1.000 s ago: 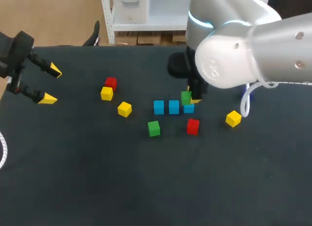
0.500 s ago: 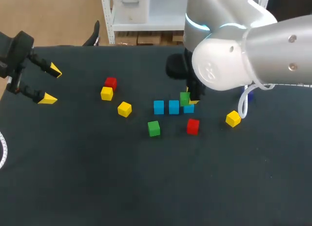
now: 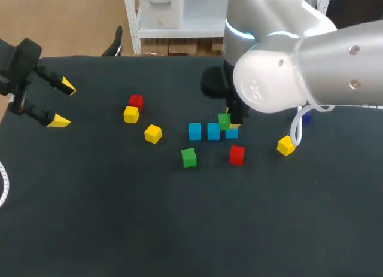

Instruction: Place the blue cubes, place green cubes on the blue cubes, place the yellow cubes on the green cubes, then place the red cubes on the yellow cubes, and place purple cube on the red cubes.

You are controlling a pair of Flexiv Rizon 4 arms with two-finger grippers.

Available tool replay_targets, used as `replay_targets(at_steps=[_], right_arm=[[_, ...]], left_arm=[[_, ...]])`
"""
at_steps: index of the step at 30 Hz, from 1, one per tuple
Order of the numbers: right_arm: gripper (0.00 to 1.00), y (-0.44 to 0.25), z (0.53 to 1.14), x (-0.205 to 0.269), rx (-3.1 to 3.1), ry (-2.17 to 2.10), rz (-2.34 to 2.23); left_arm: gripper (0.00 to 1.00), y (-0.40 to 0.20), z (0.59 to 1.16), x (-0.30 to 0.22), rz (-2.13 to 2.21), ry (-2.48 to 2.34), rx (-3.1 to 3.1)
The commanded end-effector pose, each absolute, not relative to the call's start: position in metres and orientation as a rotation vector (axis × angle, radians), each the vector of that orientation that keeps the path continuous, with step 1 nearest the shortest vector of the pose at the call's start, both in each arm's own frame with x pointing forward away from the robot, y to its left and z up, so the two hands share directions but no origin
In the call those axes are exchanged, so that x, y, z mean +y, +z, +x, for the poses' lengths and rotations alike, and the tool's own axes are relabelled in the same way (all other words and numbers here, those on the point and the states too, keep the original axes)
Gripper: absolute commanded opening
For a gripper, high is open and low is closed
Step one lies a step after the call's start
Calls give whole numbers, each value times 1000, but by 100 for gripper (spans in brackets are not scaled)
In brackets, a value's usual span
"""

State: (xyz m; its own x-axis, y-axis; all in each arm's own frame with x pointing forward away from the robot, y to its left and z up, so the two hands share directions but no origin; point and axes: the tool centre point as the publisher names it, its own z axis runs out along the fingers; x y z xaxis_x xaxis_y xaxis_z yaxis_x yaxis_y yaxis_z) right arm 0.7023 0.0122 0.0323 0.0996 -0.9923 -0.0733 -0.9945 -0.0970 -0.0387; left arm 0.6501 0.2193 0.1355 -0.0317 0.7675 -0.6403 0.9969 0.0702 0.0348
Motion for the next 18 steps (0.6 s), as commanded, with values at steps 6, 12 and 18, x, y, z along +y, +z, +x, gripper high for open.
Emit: replay_targets(at_steps=[6, 12, 18], right_arm=[[0, 31, 705, 12, 2067, 45, -2271], [0, 29, 706, 13, 2068, 49, -2271], [0, 28, 706, 12, 2073, 52, -2271]], left_arm=[[100, 135, 651, 220, 1750, -598, 1848], [100, 135, 651, 220, 1750, -598, 1848], [100, 135, 651, 220, 1750, -598, 1848]])
